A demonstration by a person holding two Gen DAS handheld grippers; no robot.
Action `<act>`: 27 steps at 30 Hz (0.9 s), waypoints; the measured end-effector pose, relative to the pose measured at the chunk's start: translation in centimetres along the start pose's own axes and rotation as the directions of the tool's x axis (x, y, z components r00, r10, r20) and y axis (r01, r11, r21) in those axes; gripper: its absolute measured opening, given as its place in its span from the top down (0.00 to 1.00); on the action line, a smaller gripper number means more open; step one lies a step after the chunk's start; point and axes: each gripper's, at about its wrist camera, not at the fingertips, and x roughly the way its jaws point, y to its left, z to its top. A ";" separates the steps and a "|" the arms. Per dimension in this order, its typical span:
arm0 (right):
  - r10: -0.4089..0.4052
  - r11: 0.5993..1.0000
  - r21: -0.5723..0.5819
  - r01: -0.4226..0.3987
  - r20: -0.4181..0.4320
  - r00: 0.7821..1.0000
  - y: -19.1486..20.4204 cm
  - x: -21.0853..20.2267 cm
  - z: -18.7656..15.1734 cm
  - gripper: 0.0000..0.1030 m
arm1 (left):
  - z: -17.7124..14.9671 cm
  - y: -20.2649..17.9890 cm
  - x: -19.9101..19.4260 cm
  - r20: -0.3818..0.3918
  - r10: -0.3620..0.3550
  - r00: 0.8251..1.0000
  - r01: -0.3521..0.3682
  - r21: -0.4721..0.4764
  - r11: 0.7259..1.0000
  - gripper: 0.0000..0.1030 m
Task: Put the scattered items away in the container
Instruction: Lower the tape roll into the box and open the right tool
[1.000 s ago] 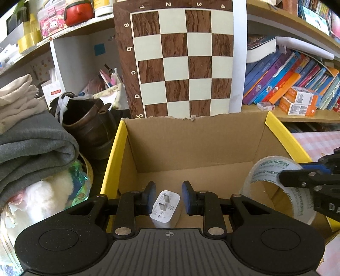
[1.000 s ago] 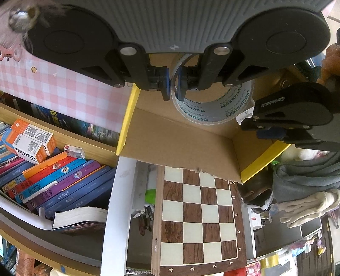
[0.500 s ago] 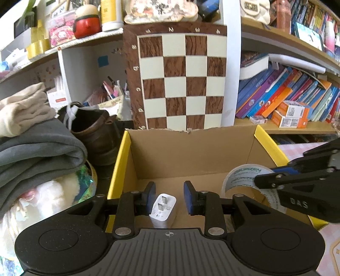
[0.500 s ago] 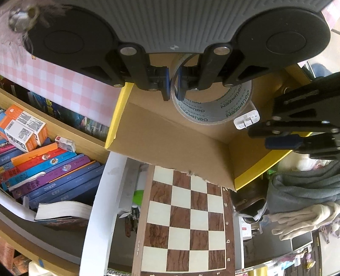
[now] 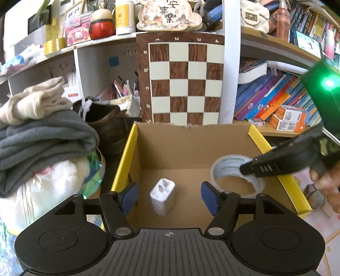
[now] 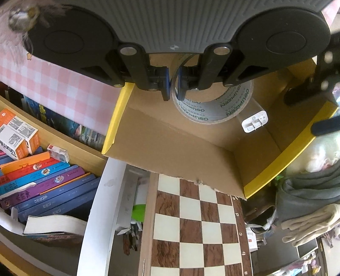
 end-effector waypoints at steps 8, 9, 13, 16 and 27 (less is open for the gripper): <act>-0.020 0.997 -0.069 0.017 -0.046 0.999 0.2 1.6 0.9 0.92 | -0.3 -0.3 -1.0 -0.001 -0.021 1.000 0.021 -0.019 1.000 0.28; -0.022 0.997 -0.075 0.019 -0.049 0.999 0.3 1.8 1.0 0.92 | -0.3 -0.3 -1.1 0.001 -0.024 1.000 0.024 -0.023 0.999 0.28; -0.030 0.996 -0.085 0.026 -0.051 0.998 0.4 2.2 1.4 0.92 | -0.3 -0.3 -1.4 0.002 -0.026 1.000 0.026 -0.032 0.999 0.27; -0.031 0.995 -0.100 0.025 -0.053 0.998 0.8 2.3 1.7 0.91 | -0.3 -0.3 -1.5 0.001 -0.026 1.000 0.026 -0.032 0.999 0.27; -0.024 0.990 -0.143 0.010 -0.096 0.995 1.9 3.7 2.1 0.91 | -0.7 -0.2 -1.4 -0.019 -0.027 0.999 0.026 -0.034 0.999 0.27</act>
